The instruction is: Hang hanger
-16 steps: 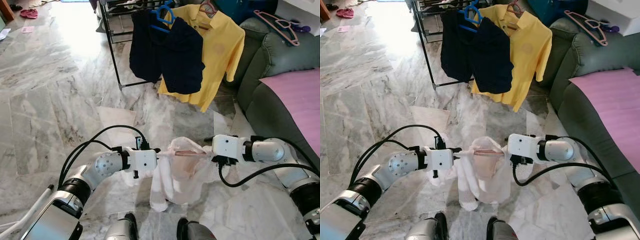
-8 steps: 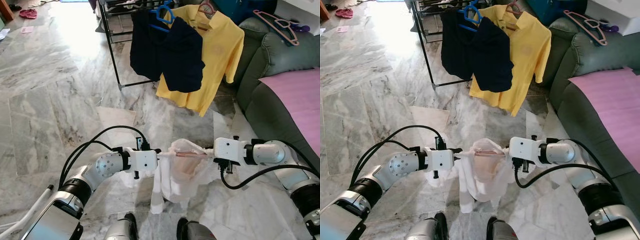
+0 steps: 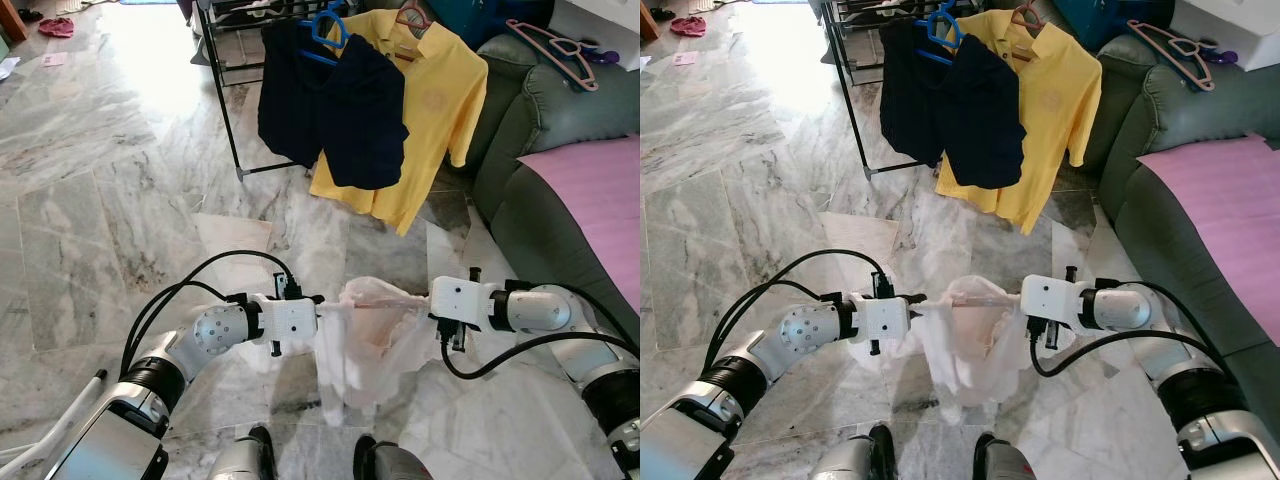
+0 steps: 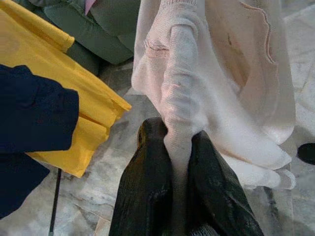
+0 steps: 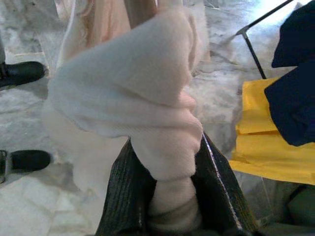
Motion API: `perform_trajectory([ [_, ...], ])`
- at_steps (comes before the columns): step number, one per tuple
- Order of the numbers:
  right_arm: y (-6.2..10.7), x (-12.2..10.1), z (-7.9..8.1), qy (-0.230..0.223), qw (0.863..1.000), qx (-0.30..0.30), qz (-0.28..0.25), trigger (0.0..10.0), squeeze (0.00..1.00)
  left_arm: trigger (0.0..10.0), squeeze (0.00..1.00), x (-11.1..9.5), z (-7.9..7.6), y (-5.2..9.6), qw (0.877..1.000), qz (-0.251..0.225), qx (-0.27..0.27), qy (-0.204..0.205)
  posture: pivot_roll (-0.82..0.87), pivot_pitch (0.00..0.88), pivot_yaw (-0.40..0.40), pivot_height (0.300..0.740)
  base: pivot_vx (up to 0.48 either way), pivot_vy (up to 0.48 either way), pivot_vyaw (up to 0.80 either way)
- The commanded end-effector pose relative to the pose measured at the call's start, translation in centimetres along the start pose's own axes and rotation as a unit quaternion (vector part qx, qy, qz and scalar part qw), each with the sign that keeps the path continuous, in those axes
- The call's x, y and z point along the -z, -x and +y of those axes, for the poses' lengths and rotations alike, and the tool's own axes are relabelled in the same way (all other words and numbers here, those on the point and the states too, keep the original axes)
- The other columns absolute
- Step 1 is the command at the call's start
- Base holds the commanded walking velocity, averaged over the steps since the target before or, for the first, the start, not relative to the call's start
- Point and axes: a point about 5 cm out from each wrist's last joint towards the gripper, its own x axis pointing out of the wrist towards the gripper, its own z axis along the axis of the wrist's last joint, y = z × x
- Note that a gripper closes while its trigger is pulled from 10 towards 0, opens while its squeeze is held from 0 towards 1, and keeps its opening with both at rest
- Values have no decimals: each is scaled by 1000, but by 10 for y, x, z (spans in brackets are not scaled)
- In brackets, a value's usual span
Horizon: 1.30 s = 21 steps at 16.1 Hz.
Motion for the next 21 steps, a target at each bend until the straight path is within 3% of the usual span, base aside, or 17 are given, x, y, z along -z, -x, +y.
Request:
perform_trajectory([
  [1, 3, 4, -2, -15, 1000, 21, -1, 0, 0, 0, 0, -2, -2, 0, 1000, -12, -1, -9, -69, 202, 19, 740, 0, 0, 0],
  [2, 3, 5, -2, -15, 1000, 24, -2, 0, 0, 0, 0, -2, -2, 0, 1000, -14, -5, -9, -69, 201, 19, 740, 0, 0, 0],
  [3, 3, 6, -2, -15, 1000, 25, -1, 0, 0, 1137, 0, -3, 2, 1, 999, -16, -24, -17, -70, 198, 20, 740, 0, 0, 0],
  [4, 4, 6, -3, -14, 1000, 28, 0, 0, 0, 10000, 596, -4, 6, 0, 999, -19, -43, -1, -70, 198, 21, 740, 0, 0, 0],
  [5, 4, 7, -4, -14, 999, 30, 1, 0, 0, 10000, 1000, -4, 11, 0, 998, -21, -60, 7, -71, 192, 19, 740, 0, 0, 0],
  [10, 4, 12, -4, -12, 999, 52, 10, 0, 0, 10000, 1000, -18, 33, 3, 983, -71, -168, 5, -76, 177, 13, 740, 0, 0, 0],
  [14, 0, 20, -3, -35, 995, 92, 32, 0, 0, 10000, 1000, -18, 26, 5, 982, -91, -166, 20, -72, 176, 10, 740, 0, 0, 0],
  [16, -7, 28, 2, -73, 987, 133, 46, 0, 0, 10000, 1000, -4, 18, 9, 976, -65, -194, 71, -79, 170, 5, 740, 0, 0, 0],
  [18, -11, 32, 7, -103, 980, 162, 49, 0, 0, 10000, 1000, 10, 12, 13, 958, -33, -243, 150, -80, 166, 2, 740, 0, 0, 0],
  [21, -20, 40, 20, -156, 962, 216, 58, 0, 0, 10000, 1000, 41, -9, 23, 896, 52, -328, 295, -84, 158, -3, 740, 0, 0, 0],
])
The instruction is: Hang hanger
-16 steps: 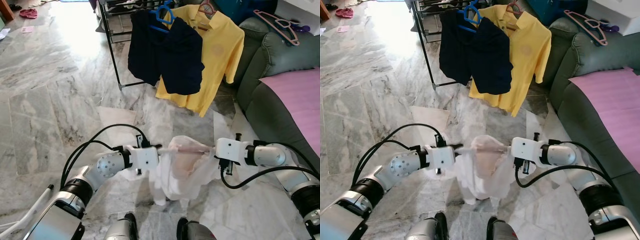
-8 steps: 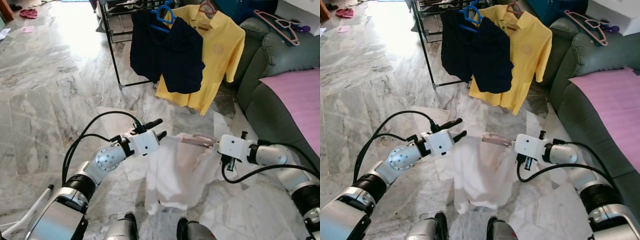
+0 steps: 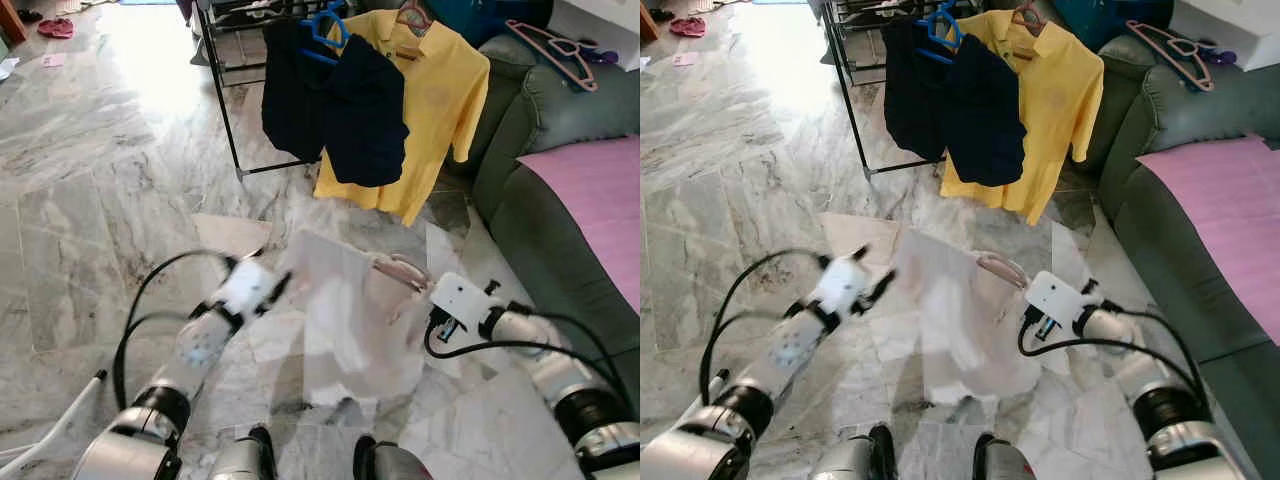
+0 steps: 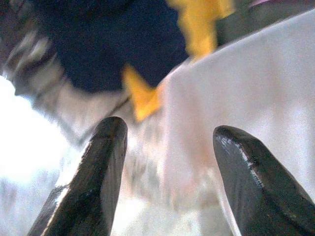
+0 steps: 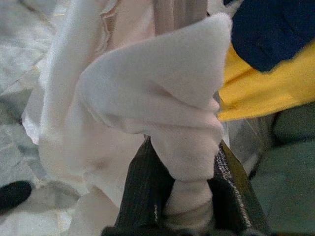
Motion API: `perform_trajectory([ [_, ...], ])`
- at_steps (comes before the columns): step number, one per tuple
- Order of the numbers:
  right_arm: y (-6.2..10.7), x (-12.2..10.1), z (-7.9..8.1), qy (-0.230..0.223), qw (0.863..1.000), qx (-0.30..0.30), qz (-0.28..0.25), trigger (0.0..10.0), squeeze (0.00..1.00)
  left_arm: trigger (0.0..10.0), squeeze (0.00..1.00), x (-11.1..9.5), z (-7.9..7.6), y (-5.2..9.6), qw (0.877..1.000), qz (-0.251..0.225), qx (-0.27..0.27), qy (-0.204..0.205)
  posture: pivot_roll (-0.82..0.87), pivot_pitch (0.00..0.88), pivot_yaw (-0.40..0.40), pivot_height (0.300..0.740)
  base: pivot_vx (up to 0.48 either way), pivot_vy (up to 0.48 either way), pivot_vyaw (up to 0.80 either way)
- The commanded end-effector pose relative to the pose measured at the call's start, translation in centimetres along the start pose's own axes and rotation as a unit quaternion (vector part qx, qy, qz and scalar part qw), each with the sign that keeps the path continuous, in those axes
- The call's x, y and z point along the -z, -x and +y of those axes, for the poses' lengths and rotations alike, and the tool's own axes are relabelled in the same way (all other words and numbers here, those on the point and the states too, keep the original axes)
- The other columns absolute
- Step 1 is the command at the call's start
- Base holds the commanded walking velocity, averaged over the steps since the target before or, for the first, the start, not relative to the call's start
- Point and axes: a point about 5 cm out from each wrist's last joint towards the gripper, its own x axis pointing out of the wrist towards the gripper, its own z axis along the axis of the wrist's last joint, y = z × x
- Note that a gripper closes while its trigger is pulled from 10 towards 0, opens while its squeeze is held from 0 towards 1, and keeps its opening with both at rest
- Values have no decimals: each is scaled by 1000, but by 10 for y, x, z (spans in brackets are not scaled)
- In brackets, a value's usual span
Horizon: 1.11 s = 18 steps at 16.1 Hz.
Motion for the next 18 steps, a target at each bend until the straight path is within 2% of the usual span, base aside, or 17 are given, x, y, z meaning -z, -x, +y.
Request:
perform_trajectory([
  [1, 1, 10, 3, -55, 997, 49, 12, 0, 0, 10000, 1000, 26, 2, 12, 994, 76, -65, 48, -81, 153, -7, 740, 0, 0, 0],
  [3, -1, 15, 7, -120, 988, 96, 21, 0, 0, 10000, 1000, 45, 3, 23, 978, 147, -131, 64, -81, 153, -7, 740, 0, 0, 0],
  [4, -3, 16, 10, -144, 983, 113, 25, 0, 0, 10000, 1000, 52, 0, 28, 974, 161, -135, 84, -78, 147, -12, 740, 0, 0, 0],
  [6, -5, 24, 16, -221, 961, 162, 46, 0, 0, 10000, 1000, 66, -8, 40, 965, 199, -145, 91, -77, 138, -16, 740, 0, 0, 0],
  [8, -6, 31, 32, -287, 939, 180, 62, 0, 0, 10000, 1000, 82, -18, 55, 955, 255, -139, 64, -72, 126, -20, 740, 0, 0, 0],
  [9, -7, 34, 43, -307, 933, 175, 71, 0, 0, 10000, 1000, 90, -21, 63, 945, 280, -146, 81, -72, 126, -20, 740, 0, 0, 0],
  [11, -7, 40, 64, -353, 917, 165, 89, 0, 0, 10000, 1000, 99, -27, 73, 940, 306, -130, 74, -72, 117, -23, 740, 0, 0, 0],
  [12, -6, 42, 71, -360, 914, 161, 99, 0, 0, 10000, 1000, 101, -30, 75, 940, 313, -121, 69, -71, 115, -24, 740, 0, 0, 0],
  [13, -7, 43, 77, -369, 911, 155, 104, 0, 0, 10000, 690, 103, -32, 78, 938, 319, -114, 66, -70, 110, -25, 740, 0, 0, 0],
  [14, -7, 45, 90, -375, 908, 142, 119, 0, 0, 10000, 0, 107, -35, 82, 935, 330, -109, 66, -70, 110, -25, 740, 0, 0, 0],
  [16, -8, 44, 101, -387, 904, 133, 122, 0, 0, 10000, 0, 110, -37, 86, 930, 344, -111, 69, -69, 94, -30, 740, 0, 0, 0],
  [18, -8, 44, 111, -411, 892, 134, 129, 0, 0, 10000, 0, 111, -40, 87, 928, 350, -103, 74, -63, 69, -30, 740, 0, 0, 0],
])
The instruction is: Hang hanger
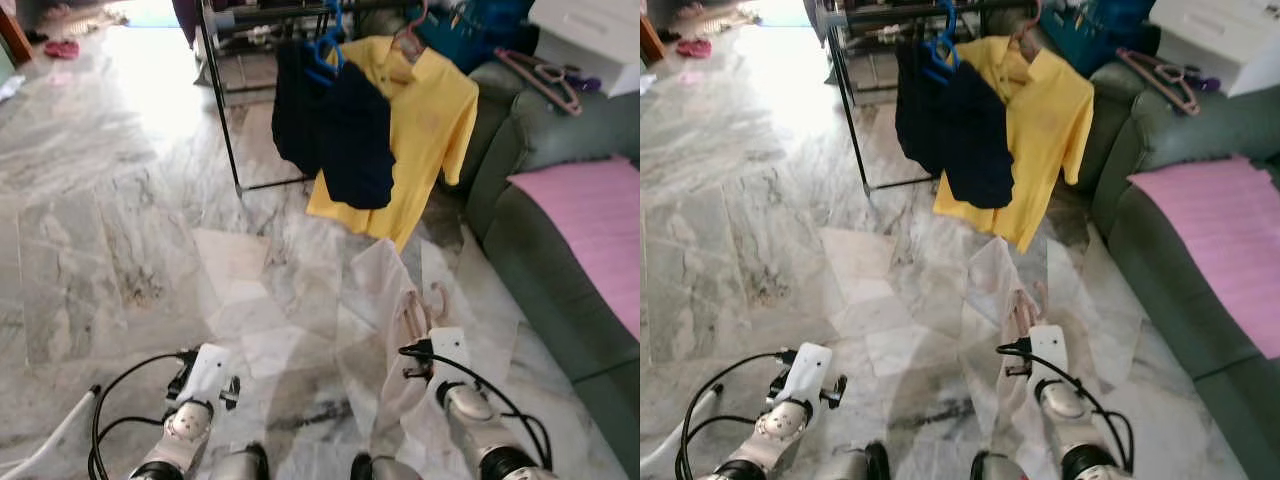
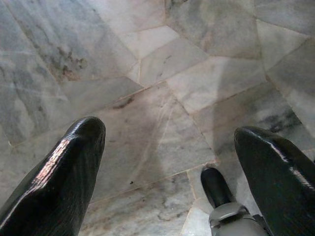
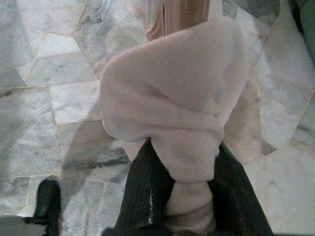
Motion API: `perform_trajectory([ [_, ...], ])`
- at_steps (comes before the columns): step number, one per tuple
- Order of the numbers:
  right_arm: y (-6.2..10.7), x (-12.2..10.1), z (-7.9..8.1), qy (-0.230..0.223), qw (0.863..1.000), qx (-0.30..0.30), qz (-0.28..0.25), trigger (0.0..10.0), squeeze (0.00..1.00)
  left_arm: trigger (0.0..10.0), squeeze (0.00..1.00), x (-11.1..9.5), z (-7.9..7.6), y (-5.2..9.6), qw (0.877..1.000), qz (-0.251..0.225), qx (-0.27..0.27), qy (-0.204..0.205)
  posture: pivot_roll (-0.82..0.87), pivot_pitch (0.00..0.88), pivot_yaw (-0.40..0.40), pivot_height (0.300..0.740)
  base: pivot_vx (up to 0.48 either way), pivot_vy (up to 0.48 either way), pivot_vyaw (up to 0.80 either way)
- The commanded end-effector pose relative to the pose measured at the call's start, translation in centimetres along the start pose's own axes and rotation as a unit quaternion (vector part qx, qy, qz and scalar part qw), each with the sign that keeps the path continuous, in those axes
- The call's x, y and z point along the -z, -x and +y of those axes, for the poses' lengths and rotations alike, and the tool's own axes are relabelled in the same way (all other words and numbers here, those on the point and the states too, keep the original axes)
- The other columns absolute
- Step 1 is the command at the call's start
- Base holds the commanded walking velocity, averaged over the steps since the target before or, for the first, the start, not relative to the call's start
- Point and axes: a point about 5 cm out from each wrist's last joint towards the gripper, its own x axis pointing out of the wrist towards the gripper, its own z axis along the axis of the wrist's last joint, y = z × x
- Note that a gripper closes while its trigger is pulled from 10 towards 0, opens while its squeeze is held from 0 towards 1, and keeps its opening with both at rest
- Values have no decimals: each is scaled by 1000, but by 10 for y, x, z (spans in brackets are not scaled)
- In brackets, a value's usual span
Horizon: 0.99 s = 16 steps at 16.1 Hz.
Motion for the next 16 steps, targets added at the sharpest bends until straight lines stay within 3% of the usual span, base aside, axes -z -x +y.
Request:
perform_trajectory([
  [1, 2, 8, 2, -2, 1000, 4, 6, 0, 0, 10000, 0, 11, -3, 3, 1000, 21, 11, -12, -54, 52, -32, 740, 0, 0, 0],
  [4, 1, 3, 7, -10, 1000, 0, -7, 0, 0, 10000, 0, 12, -2, 3, 1000, 23, 11, -4, -47, 23, -31, 740, 0, 0, 0],
  [6, 0, -9, 5, -12, 999, 3, -40, 0, 0, 10000, 0, -4, 2, 0, 999, -17, 2, 34, -42, 7, -28, 740, 0, 0, 0],
  [8, 0, -15, 3, -2, 998, 2, -63, 0, 0, 10000, 0, -17, 6, -3, 998, -52, -4, 46, -44, 2, -22, 740, 0, 0, 0],
  [9, 1, -19, 4, 14, 996, -5, -82, 0, 0, 10000, 0, -25, 11, -3, 994, -76, -13, 78, -47, 2, -20, 740, 0, 0, 0],
  [12, 3, -28, 8, -3, 992, -20, -123, 0, 0, 10000, 0, -37, 13, -2, 988, -123, -10, 91, -52, 12, -31, 740, 247, 0, 0],
  [16, 11, -35, 8, 10, 985, -32, -166, 0, 0, 10000, 0, -58, 15, 0, 974, -178, -16, 139, -59, 23, -38, 740, 284, 0, 0],
])
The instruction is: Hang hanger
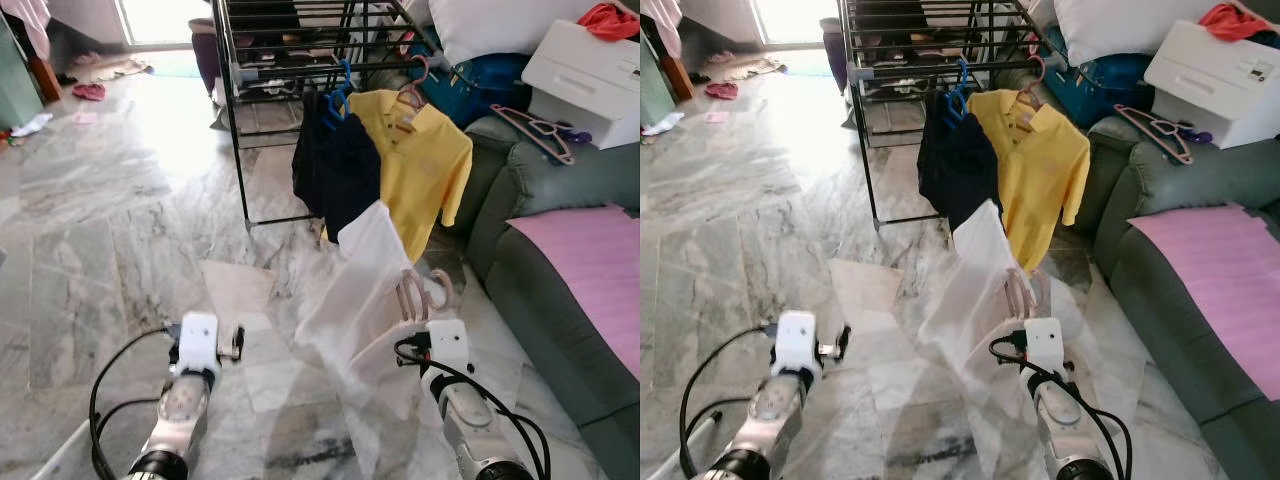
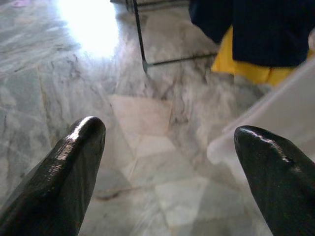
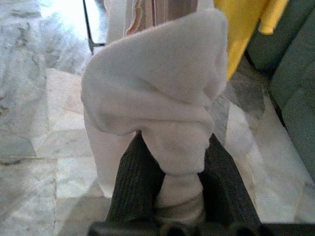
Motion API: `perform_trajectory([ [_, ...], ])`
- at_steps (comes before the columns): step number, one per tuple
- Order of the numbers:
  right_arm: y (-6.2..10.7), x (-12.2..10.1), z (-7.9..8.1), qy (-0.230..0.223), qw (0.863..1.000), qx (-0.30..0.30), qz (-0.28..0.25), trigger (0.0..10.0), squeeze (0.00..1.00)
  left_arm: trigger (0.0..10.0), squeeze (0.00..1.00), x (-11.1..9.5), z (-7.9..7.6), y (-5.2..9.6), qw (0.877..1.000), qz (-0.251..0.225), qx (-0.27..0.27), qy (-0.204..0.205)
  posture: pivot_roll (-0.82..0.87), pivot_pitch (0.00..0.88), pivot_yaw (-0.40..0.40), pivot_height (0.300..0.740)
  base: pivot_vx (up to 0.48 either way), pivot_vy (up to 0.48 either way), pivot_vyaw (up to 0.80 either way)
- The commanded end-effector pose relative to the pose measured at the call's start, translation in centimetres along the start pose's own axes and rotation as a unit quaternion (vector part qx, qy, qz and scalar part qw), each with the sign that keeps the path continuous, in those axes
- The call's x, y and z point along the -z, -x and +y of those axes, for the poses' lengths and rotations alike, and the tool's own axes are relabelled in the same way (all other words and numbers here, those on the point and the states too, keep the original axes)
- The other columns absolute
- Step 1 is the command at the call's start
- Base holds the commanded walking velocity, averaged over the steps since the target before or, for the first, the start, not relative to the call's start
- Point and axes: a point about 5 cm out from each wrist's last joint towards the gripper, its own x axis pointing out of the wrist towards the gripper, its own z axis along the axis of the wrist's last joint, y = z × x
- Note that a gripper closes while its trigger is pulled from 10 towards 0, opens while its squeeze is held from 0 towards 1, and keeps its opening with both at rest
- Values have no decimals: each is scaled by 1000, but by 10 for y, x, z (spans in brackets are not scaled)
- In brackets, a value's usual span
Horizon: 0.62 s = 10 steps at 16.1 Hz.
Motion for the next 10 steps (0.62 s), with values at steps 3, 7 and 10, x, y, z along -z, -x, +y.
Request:
perform_trajectory([
  [3, -2, -19, 2, 13, 999, -26, -43, 471, 0, 10000, 0, -16, -6, -6, 999, -35, 9, 15, -65, 33, -37, 740, 341, 0, 0],
  [7, -3, -33, 4, 8, 997, -30, -72, 10000, 0, 10000, 0, -21, -7, -8, 999, -40, 13, 15, -70, 38, -33, 740, 356, 0, 0],
  [10, -1, -34, 6, 6, 997, -40, -73, 10000, 0, 10000, 0, -21, -6, -8, 999, -39, 10, 17, -69, 42, -31, 740, 381, 0, 0],
])
